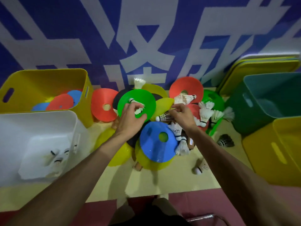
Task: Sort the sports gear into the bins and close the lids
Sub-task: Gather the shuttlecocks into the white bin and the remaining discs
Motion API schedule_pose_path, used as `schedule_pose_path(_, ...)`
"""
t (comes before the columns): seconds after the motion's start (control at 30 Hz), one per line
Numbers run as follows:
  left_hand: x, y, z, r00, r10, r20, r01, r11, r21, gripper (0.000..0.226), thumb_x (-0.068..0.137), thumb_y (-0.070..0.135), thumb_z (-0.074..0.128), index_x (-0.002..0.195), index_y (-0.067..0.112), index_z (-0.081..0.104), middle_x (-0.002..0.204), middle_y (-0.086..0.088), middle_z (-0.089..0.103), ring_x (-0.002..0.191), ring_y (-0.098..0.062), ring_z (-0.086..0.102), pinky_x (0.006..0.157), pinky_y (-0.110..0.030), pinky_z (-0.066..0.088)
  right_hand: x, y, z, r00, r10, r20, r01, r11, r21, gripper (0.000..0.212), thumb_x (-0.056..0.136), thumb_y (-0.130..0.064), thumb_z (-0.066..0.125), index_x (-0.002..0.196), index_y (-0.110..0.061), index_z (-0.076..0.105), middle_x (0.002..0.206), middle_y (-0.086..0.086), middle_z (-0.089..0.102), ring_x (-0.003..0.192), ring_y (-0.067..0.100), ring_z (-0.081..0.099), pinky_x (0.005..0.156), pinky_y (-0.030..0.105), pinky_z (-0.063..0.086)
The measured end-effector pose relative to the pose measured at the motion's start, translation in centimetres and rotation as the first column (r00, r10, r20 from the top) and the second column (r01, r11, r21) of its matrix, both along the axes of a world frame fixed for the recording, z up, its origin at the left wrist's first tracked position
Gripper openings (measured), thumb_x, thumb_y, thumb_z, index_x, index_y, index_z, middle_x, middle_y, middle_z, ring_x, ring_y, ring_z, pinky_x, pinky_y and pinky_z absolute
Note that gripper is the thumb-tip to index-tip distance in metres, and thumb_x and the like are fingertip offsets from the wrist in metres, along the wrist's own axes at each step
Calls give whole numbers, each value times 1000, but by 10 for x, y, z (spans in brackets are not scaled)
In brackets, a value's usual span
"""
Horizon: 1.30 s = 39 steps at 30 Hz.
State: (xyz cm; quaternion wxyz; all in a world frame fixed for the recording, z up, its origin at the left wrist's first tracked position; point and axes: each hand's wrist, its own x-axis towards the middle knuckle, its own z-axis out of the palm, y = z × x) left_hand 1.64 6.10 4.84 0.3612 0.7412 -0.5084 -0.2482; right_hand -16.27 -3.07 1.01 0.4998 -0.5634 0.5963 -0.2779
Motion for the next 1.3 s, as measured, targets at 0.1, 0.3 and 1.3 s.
schedule_pose_path(0.1, -44, -19, -15, 995, -69, -69, 75, 993, 88, 26, 84, 12, 65, 110, 11, 59, 111, -3, 49, 106, -15, 52, 86, -10, 31, -46, -11, -10, 999, -35, -39, 35, 999, -5, 22, 85, -17, 65, 106, -15, 61, 80, -5, 61, 73, 16, 60, 67, 31, 49)
schedule_pose_path(0.3, -104, -43, -45, 983, -106, -149, 143, 952, 271, 29, 89, 20, 61, 117, 14, 54, 118, -4, 49, 102, -12, 48, 90, -24, 38, -99, -25, -29, 995, -13, -96, 15, 1000, 25, 26, 89, -22, 62, 113, -13, 59, 95, 2, 61, 86, 19, 60, 75, 34, 51)
schedule_pose_path(1.3, -128, -76, -96, 999, 23, 49, -37, 953, 299, 15, 82, 20, 72, 84, 14, 58, 107, -5, 43, 89, -17, 49, 81, -23, 41, -120, -61, -80, 775, 241, -584, -332, 942, -51, 24, 90, -36, 58, 98, -16, 69, 107, 8, 64, 86, 22, 64, 77, 40, 58)
